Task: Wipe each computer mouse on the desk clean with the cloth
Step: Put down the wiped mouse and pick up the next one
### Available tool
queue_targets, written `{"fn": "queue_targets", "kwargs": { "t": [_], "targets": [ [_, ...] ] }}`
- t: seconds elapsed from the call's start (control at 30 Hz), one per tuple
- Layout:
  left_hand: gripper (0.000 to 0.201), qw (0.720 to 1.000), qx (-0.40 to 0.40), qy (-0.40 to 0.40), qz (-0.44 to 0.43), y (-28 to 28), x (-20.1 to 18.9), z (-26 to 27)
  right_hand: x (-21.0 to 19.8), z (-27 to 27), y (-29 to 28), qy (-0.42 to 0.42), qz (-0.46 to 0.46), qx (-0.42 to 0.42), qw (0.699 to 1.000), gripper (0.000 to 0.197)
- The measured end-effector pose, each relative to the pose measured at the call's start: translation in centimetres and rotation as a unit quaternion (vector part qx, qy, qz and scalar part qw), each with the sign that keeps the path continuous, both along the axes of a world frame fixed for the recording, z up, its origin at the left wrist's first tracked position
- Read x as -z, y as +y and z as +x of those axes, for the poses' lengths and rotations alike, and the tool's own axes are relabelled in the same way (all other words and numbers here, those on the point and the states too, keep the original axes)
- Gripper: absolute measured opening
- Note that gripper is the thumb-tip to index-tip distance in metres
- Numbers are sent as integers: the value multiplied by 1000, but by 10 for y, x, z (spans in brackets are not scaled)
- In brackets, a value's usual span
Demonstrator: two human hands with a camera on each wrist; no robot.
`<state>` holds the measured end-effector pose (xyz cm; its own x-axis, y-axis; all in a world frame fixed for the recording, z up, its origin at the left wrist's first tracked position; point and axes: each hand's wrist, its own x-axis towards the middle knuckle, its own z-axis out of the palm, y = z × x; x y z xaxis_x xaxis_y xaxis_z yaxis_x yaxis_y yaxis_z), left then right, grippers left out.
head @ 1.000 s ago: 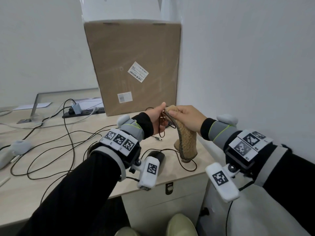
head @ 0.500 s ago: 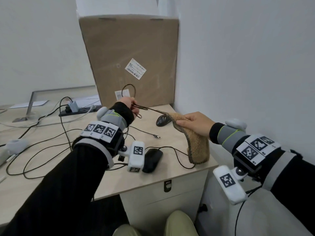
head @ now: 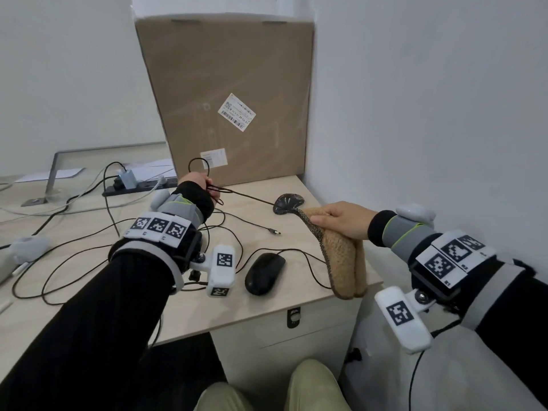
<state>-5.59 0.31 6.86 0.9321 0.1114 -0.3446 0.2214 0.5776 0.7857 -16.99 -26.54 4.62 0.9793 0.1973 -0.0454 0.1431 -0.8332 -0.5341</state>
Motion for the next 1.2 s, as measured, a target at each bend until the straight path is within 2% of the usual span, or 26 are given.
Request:
{"fn": "queue_targets", "kwargs": {
  "t": [0.1, 0.17, 0.2, 0.27, 0.33, 0.37, 0.43, 0.5, 0.57, 0.63, 0.7, 0.8, 0.87, 0.93, 1.0, 1.1, 1.2],
  "targets": [
    [35, 1000, 4, 3, 4, 2, 6, -3, -1, 1, 0, -27, -31, 8, 999, 41],
    [35, 1000, 4, 9, 10, 6, 11, -2, -3, 0, -2, -33, -18, 8, 999, 45],
    [36, 1000, 4, 10, 9, 8, 13, -2, -5, -1, -3, -22, 10, 5, 1000, 43],
    [36, 1000, 6, 16, 1, 14, 16, -2, -6, -3, -5, 40, 151, 3, 988, 31],
    [36, 1000, 8, 22, -2, 19, 19, -3, -6, -4, -8, 119, 311, -13, 943, 21],
    [36, 1000, 8, 24, -2, 21, 22, -5, -7, -4, -10, 144, 355, -25, 923, 21],
    [35, 1000, 5, 24, 6, 24, 23, -6, -11, -5, -14, 169, 389, -44, 905, 25],
    [35, 999, 2, 27, 22, 25, 23, -9, -13, -4, -17, 172, 380, -23, 909, 22],
    [35, 998, 6, 29, 47, 24, 25, -13, -11, 0, -19, 142, 343, 36, 928, 15],
    [34, 997, 11, 30, 75, 21, 27, -17, -8, 1, -18, 73, 297, 108, 946, 20],
    [35, 995, 5, 34, 99, 19, 27, -19, -9, 2, -15, -20, 252, 180, 951, 28],
    [36, 992, -5, 50, 118, 20, 25, -22, -7, 8, -18, -104, 239, 241, 935, 36],
    [34, 989, 1, 46, 144, 21, 25, -24, -5, 10, -18, -90, 296, 248, 918, 28],
    [33, 983, 23, 43, 177, 17, 27, -30, -5, 7, -16, -45, 397, 243, 884, 17],
    [34, 964, 74, 51, 250, 11, 32, -40, -4, 6, -11, -19, 448, 230, 864, 12],
    [33, 916, 178, 66, 354, -7, 42, -55, -1, 8, -7, -19, 432, 224, 873, 15],
    [28, 846, 260, 69, 460, -27, 53, -68, 5, 13, -3, -5, 401, 233, 886, 15]
  ]
}}
